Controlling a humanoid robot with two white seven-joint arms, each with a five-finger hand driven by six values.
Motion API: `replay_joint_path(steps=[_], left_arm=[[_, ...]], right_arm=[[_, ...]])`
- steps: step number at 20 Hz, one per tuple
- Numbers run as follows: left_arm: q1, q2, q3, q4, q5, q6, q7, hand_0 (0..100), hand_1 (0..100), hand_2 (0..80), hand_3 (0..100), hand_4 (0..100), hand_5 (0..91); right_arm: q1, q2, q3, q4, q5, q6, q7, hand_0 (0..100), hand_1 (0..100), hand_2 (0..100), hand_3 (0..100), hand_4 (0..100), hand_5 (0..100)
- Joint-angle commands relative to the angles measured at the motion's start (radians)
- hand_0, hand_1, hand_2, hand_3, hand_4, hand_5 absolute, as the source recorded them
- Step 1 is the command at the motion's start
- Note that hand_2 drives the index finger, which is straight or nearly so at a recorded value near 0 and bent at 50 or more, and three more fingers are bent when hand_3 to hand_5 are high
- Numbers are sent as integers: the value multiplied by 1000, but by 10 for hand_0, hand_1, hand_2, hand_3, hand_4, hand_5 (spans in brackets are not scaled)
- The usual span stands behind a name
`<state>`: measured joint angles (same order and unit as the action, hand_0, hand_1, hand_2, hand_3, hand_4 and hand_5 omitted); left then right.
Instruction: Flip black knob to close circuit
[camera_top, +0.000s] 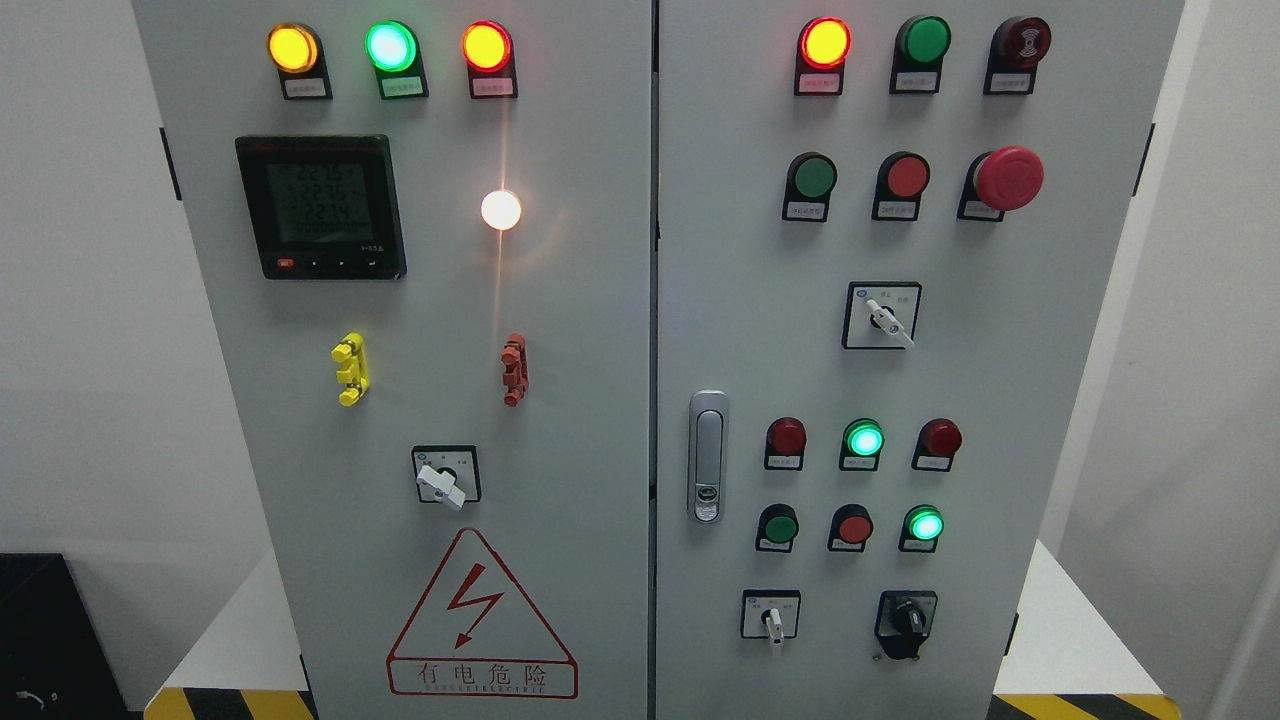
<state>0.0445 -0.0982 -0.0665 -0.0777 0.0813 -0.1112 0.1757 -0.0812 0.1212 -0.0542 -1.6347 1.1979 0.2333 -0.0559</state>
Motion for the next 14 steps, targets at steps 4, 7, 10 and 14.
replay_joint_path(steps=[4, 7, 10, 14], left_arm=[[0, 0, 1, 1, 0, -1, -1, 120, 556, 0, 0, 0, 0], [0, 0, 1, 1, 0, -1, -1, 120, 556, 0, 0, 0, 0], [0, 0, 1, 1, 0, -1, -1, 120, 556, 0, 0, 0, 0], [0, 0, -1, 1, 0, -1, -1, 120, 556, 0, 0, 0, 0]], right_arm=[[-63, -8, -10, 18, 8, 15, 10, 0, 17, 903, 1000, 982, 986], [-72, -9, -9, 18, 8, 31, 34, 0, 17, 901, 1000, 983, 987], [-78, -15, -9, 18, 8, 32, 34, 0, 18, 901, 1000, 984, 988], [-94, -26, -9, 18, 8, 44, 39, 0, 18, 901, 1000, 985, 988]])
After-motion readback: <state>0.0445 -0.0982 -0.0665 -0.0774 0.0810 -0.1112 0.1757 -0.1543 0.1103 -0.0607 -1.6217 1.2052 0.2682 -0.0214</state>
